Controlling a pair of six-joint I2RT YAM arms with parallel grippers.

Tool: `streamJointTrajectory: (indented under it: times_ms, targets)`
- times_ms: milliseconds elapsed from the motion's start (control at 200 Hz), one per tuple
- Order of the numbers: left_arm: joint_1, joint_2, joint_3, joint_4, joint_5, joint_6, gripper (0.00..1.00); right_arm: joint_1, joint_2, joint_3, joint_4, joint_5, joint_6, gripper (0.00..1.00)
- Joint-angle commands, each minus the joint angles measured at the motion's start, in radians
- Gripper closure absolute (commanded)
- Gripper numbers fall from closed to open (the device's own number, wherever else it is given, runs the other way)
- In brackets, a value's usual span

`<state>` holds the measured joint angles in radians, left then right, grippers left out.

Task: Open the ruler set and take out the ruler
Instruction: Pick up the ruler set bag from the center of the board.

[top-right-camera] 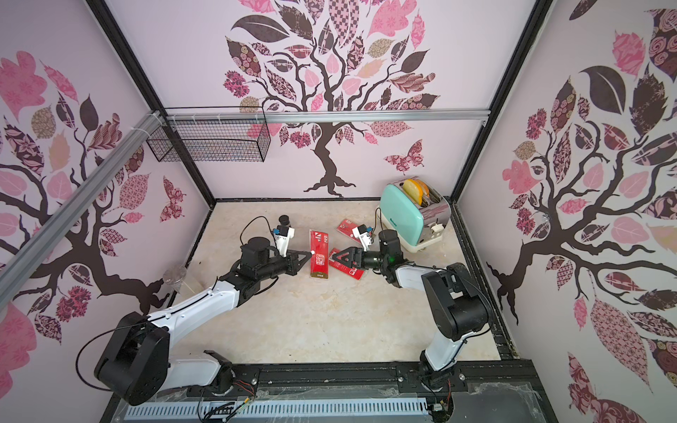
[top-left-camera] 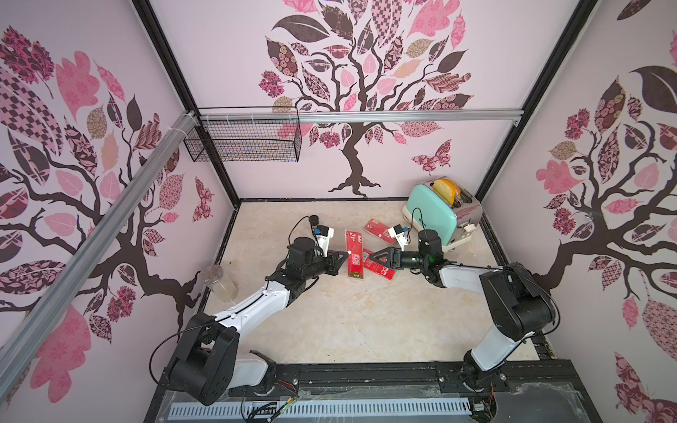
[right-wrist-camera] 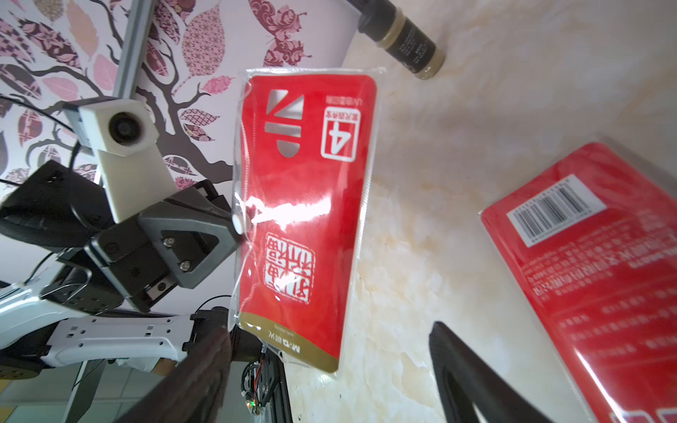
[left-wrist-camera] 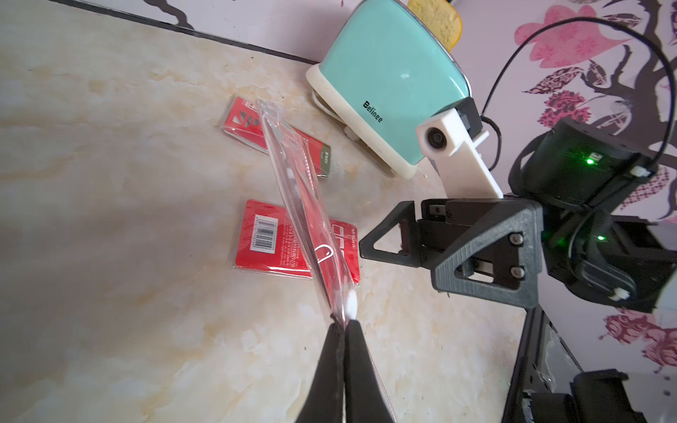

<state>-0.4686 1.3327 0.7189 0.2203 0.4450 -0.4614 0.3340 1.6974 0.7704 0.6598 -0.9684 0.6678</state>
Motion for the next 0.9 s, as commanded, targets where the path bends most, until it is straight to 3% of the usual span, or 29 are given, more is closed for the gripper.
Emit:
streamJointTrajectory:
  times_ms: [0,210,495,775,895]
  targets:
    - [0.005,0.009,-0.004,0.116,0.105,-0.029,1.0,0.012,0.013,0.002,0.089,-0.05,0.041,0.13]
    - [0.006,0.04,-0.003,0.187,0.152,-0.081,1.0,0.035,0.03,0.018,0.115,-0.059,0.053,0.14]
    - [0.006,0.063,-0.009,0.185,0.15,-0.087,1.0,0.04,0.046,-0.012,0.38,-0.119,0.201,0.18]
    - [0.005,0.089,0.002,0.199,0.173,-0.101,1.0,0.042,0.045,-0.015,0.389,-0.131,0.204,0.34]
    - [0.005,0.086,0.002,0.198,0.182,-0.101,1.0,0.042,0.044,-0.016,0.383,-0.132,0.202,0.46]
